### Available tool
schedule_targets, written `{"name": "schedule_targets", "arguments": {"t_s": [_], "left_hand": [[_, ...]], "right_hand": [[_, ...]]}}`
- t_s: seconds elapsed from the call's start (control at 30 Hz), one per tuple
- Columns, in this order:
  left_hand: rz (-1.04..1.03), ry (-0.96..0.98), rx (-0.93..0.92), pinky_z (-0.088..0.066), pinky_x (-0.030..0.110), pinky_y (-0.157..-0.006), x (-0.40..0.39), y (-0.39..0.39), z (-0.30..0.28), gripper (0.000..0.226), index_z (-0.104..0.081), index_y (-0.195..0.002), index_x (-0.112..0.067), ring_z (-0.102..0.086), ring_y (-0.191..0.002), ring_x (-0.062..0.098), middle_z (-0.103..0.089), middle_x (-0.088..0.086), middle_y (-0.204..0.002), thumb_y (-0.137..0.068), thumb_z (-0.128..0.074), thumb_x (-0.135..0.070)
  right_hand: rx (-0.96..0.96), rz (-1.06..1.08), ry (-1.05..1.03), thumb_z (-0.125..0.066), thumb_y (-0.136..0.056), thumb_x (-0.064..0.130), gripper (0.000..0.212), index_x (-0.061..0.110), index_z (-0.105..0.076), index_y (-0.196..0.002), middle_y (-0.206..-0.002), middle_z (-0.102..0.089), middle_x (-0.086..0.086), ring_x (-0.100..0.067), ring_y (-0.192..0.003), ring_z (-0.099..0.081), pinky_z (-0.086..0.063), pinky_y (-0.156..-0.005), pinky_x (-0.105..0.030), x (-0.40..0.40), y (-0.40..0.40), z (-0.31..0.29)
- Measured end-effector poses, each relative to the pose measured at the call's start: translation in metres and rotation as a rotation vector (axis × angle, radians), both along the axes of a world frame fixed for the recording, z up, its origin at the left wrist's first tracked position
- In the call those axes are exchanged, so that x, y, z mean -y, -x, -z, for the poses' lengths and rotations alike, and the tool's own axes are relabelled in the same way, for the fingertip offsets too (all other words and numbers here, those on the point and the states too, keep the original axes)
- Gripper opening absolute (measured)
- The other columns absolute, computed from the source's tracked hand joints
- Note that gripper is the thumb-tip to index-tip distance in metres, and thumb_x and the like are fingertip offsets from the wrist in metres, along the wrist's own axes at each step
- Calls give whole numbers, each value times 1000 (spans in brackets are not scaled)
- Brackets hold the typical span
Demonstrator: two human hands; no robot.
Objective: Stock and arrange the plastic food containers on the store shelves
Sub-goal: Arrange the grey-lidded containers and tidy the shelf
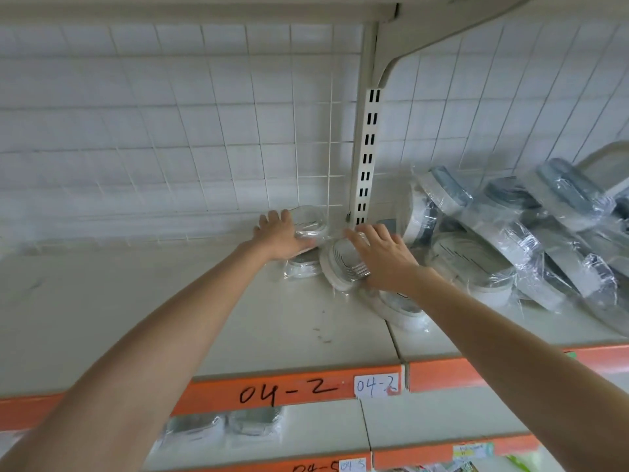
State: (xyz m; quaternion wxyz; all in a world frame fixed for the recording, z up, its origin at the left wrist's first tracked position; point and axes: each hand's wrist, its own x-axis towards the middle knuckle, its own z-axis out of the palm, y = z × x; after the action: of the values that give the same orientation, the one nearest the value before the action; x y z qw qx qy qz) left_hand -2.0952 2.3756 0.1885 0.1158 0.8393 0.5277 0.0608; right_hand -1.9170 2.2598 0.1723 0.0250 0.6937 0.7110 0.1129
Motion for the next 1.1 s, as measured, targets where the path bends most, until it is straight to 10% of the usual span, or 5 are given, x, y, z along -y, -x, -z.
{"name": "schedule_targets", "arguments": {"t_s": [0.23, 0.73, 1.1], "left_hand": [[-35, -95, 175, -41, 43, -96, 11, 33, 5, 92, -27, -123, -7, -27, -116, 30, -21, 13, -121, -61, -82, -47], [-119, -356, 92, -37, 43, -90, 82, 200, 6, 96, -36, -129, -16, -33, -114, 29, -41, 8, -124, -56, -78, -62], [-162, -438, -54, -32, 41, -93, 170, 336, 29, 101, -38, -133, -15, -35, -111, 26, -42, 8, -123, -57, -69, -74]], "right_hand": [[-8, -48, -111, -76, -70, 26, 88, 17, -24, -140, -148, -23, -8, -24, -140, -17, -31, -107, -40, 4, 10, -6], [-262, -199, -196, -66, -70, 53, 90, 18, -27, -143, -133, -36, -4, -26, -120, -30, -39, -92, -48, 52, 142, -14], [-102, -406, -224, -68, -65, 48, 87, 16, -38, -140, -131, -43, -9, -30, -114, -41, -35, -89, -43, 108, 260, 15]]}}
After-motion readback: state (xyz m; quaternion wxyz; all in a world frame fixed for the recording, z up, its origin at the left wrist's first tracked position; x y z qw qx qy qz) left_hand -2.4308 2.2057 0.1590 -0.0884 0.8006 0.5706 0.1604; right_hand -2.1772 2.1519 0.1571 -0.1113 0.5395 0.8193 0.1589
